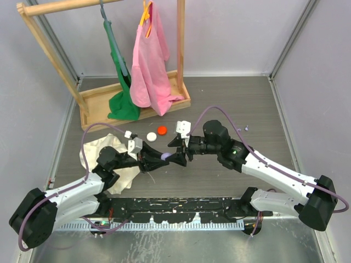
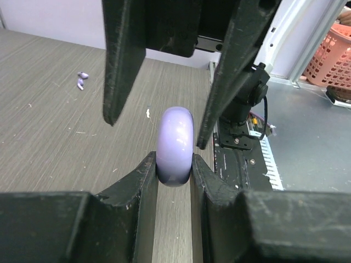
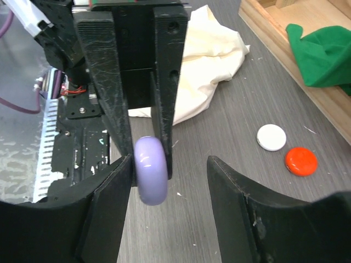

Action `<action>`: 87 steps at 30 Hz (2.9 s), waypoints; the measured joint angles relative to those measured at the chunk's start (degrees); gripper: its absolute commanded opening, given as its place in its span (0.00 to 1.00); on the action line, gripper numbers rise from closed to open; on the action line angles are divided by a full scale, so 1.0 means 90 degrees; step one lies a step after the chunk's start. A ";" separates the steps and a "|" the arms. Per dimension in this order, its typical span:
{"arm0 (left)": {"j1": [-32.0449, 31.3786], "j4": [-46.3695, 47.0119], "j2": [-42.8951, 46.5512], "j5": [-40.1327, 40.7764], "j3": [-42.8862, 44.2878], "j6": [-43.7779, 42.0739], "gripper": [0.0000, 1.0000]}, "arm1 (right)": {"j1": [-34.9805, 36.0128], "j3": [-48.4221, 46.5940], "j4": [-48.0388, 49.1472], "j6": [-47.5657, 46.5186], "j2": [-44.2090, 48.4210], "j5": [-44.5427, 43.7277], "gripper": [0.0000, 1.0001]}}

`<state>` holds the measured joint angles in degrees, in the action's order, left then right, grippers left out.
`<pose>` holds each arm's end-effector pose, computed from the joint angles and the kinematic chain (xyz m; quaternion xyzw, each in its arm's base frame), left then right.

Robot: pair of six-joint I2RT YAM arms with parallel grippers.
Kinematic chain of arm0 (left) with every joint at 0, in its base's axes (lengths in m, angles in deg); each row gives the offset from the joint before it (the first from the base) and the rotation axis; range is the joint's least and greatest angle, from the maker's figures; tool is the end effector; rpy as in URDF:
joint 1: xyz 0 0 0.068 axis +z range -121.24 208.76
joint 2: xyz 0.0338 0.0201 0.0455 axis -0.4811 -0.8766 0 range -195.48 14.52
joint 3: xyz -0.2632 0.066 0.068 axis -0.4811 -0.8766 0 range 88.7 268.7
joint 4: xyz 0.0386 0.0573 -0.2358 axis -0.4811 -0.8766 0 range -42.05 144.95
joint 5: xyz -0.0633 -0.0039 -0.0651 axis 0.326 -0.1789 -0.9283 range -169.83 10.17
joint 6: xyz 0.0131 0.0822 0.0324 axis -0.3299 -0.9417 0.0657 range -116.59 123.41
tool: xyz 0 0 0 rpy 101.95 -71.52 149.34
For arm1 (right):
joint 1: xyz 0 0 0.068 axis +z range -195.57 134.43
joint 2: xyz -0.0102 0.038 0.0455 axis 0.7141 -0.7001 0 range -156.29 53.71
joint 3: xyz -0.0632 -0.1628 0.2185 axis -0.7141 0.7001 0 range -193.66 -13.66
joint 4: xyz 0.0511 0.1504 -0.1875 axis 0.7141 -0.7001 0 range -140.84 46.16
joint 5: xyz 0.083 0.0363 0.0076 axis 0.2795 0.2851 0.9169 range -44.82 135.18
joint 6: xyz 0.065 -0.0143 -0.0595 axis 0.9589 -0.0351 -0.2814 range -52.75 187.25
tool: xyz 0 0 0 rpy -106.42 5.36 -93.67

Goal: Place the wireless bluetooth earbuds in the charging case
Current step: Open the charging case, then pick up the earbud from the center of the board.

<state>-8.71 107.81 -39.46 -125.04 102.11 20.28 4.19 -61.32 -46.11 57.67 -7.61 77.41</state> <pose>0.1244 -0.1664 0.2577 0.3980 0.5163 -0.5428 0.5295 0.1366 0.2271 0.3170 -0.5249 0.5836 0.4069 0.4673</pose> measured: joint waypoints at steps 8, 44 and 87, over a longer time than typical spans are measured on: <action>-0.0100 -0.0165 0.0061 0.0121 -0.0019 -0.0194 0.00 | 0.0032 0.0005 -0.0070 -0.0187 0.0017 -0.0306 0.62; -0.0920 -0.1013 0.0384 0.1207 -0.0265 -0.2178 0.00 | -0.0563 -0.0282 -0.0833 0.0522 -0.0131 -0.2664 0.71; -0.1338 -0.1054 0.0563 0.1212 -0.0415 -0.2832 0.00 | -0.5520 -0.0950 -0.1552 0.2531 -0.3645 -0.4580 0.58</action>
<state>-20.76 98.32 -34.39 -114.14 98.38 -5.21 -45.49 -69.87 -60.07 80.44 -40.42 36.18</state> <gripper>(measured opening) 0.261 0.620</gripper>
